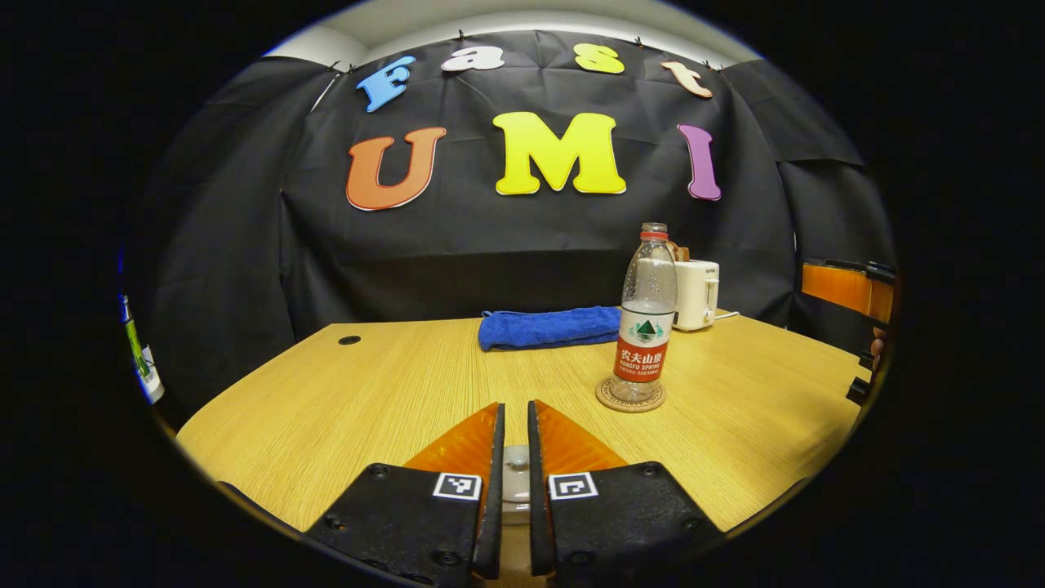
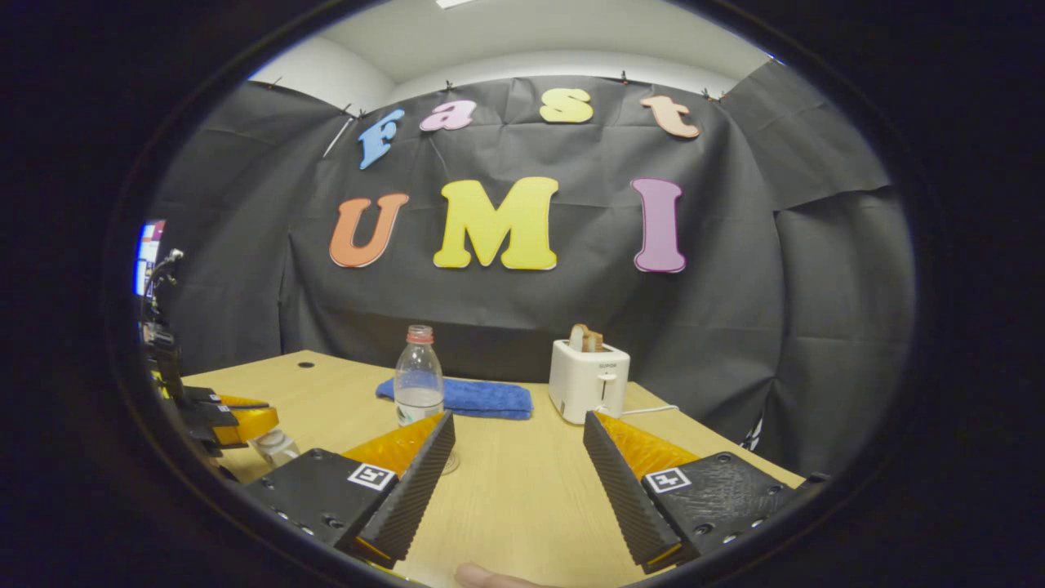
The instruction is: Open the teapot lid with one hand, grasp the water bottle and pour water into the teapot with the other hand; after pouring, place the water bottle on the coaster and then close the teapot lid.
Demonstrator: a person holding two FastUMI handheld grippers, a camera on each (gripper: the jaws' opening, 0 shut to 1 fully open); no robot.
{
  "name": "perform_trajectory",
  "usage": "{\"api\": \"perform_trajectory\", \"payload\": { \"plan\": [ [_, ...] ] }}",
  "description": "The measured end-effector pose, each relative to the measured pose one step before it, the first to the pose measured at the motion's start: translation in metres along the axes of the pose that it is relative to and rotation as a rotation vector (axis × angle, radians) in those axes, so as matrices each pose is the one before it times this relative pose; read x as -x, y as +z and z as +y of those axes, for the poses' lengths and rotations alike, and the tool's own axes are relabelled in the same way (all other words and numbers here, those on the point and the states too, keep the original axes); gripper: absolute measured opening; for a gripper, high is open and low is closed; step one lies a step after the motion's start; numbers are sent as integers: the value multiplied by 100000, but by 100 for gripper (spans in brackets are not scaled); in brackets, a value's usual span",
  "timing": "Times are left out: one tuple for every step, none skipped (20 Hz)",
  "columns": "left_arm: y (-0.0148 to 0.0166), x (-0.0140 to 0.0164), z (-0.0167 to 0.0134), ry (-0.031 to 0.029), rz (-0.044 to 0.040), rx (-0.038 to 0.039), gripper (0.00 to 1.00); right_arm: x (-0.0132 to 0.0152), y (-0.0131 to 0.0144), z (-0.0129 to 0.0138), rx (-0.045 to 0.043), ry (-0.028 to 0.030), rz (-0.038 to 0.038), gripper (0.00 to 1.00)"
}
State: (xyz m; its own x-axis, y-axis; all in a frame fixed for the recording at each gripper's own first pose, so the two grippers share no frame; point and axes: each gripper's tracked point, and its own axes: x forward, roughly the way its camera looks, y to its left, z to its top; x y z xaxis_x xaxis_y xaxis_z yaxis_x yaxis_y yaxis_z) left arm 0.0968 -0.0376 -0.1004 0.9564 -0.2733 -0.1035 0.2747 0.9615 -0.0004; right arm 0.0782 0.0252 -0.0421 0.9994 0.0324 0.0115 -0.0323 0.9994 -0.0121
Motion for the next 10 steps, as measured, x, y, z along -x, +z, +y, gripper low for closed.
{"api": "perform_trajectory", "payload": {
  "plan": [
    [159, 82, -97, -368, 78, 439, 19, 75, 66, 38, 158, 71, 3, 98],
    [71, 119, 52, 120, -153, 353, 19, 0, 31, 118, 359, 159, -60, 98],
    [277, 171, 24, 96, -355, -17, 20, 104, 167, 4, 373, 31, -283, 98],
    [378, 283, -27, 519, -545, -245, 20, 117, 95, 116, 457, 138, -220, 98],
    [506, 330, -112, 290, -750, -418, 20, 66, 124, 37, 424, 168, -166, 98],
    [382, 228, -59, 195, -562, -515, 21, 169, 115, 34, 498, 2, 8, 98],
    [492, 309, -21, 359, -605, -514, 21, 96, 164, -157, 485, -859, 619, 98],
    [585, 404, -3, 372, -767, -183, 22, 297, -141, -237, 261, -797, 1767, 98],
    [488, 386, -233, -488, -376, 393, 23, 466, 157, 115, -192, 652, 912, 95],
    [293, 428, -322, -1030, 294, 1040, 23, 584, 552, 322, -237, 841, -170, 99]
  ]
}}
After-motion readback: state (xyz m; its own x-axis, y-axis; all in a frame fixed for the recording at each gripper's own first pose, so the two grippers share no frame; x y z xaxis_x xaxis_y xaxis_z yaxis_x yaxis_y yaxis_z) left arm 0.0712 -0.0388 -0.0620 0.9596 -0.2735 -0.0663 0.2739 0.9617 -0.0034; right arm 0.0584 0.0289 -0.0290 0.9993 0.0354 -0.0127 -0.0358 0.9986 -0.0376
